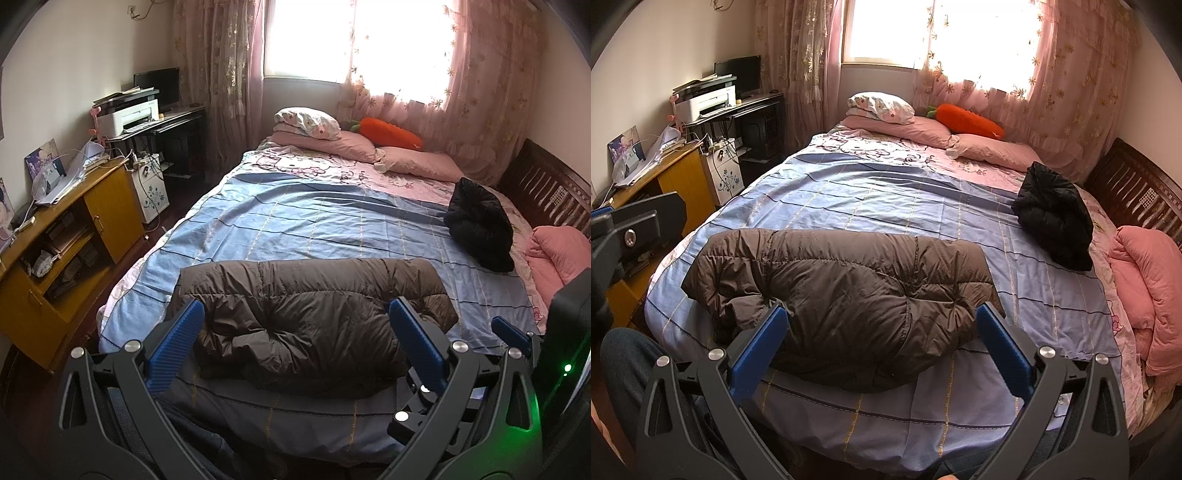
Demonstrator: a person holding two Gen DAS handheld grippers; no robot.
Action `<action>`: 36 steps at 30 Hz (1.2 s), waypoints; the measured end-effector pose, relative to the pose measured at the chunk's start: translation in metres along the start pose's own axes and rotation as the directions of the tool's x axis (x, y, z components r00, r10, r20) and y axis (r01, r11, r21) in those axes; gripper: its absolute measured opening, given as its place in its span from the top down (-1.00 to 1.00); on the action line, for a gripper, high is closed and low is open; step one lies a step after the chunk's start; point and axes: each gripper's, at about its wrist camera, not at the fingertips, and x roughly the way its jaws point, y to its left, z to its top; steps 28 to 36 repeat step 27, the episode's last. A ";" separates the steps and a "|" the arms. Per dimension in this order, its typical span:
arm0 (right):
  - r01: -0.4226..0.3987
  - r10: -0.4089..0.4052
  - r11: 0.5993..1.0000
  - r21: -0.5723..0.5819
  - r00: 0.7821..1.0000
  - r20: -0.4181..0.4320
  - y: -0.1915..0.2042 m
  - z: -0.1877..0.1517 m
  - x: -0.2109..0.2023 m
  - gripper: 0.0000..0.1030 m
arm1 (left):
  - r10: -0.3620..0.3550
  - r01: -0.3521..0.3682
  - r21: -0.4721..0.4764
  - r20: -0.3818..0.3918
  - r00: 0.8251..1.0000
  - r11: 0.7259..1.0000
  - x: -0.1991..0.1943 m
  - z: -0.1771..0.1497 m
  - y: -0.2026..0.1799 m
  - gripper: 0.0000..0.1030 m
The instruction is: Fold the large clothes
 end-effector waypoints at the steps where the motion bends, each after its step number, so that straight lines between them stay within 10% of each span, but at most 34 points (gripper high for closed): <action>1: -0.001 0.001 1.000 0.001 1.000 0.001 0.000 0.000 0.000 -0.97 | 0.006 -0.006 0.003 0.002 1.000 1.000 0.000 0.000 0.000 -0.96; 9: -0.002 0.002 1.000 0.001 1.000 -0.001 0.000 -0.001 0.000 -0.97 | -0.067 0.067 -0.026 -0.001 0.998 0.997 0.001 0.002 0.005 -0.96; 15: -0.004 0.004 1.000 -0.002 1.000 0.000 -0.001 0.000 0.001 -0.97 | 0.040 -0.041 0.026 0.036 0.999 0.999 -0.001 0.005 -0.001 -0.96; 36: -0.001 0.001 1.000 0.007 1.000 0.001 -0.008 -0.003 0.002 -0.97 | 0.018 -0.018 -0.003 0.022 1.000 1.000 -0.001 0.003 0.004 -0.96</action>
